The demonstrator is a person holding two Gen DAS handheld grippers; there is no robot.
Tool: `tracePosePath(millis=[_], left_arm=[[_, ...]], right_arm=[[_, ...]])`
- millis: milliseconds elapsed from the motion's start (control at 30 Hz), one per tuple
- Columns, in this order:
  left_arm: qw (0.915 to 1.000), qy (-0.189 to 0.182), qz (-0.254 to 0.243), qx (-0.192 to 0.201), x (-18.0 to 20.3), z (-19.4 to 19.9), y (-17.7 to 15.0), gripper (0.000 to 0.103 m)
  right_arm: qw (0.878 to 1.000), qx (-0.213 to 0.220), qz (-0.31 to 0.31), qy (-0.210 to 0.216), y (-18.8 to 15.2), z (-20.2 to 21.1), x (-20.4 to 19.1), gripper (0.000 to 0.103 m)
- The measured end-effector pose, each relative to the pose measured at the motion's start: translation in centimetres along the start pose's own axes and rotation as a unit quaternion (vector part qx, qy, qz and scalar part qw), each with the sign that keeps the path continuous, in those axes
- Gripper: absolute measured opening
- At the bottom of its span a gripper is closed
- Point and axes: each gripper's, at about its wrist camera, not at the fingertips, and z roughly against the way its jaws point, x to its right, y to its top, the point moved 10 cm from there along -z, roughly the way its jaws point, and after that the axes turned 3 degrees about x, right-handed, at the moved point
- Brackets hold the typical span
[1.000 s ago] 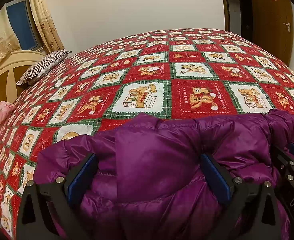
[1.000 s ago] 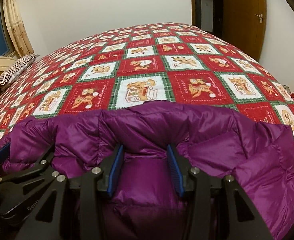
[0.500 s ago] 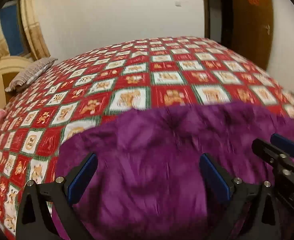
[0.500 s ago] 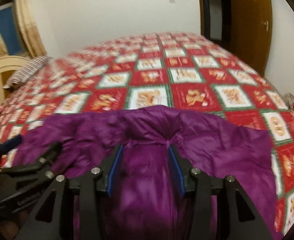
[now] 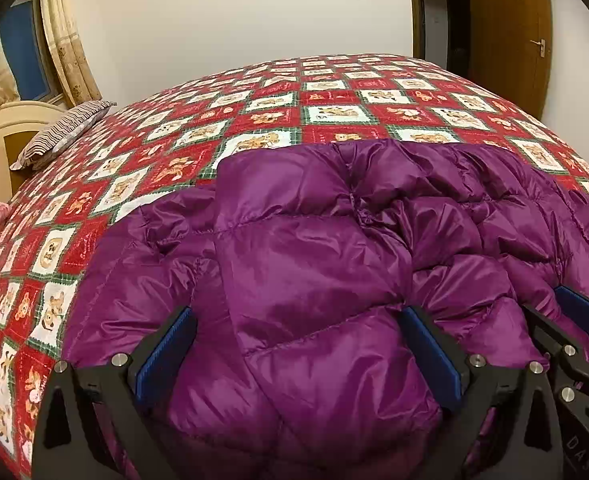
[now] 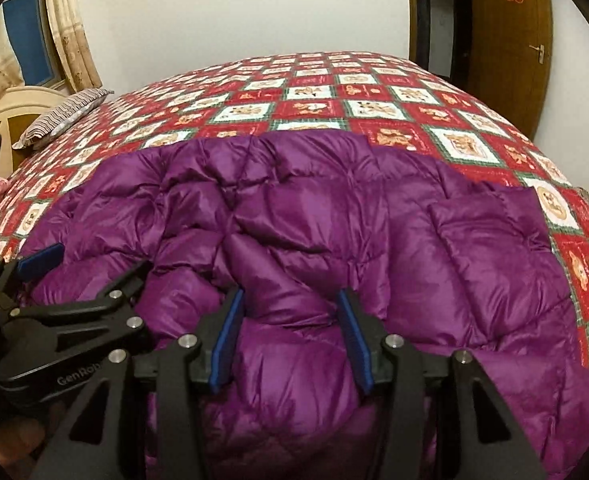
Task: Fold large clothes
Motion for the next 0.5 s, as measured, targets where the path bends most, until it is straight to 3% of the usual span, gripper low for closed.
tracePosePath(millis=[500], left_arm=[[1.0000, 0.002, -0.001, 0.000, 0.02, -0.10, -0.13, 0.102]], right_arm=[[1.000, 0.002, 0.004, -0.003, -0.21, -0.01, -0.10, 0.053]])
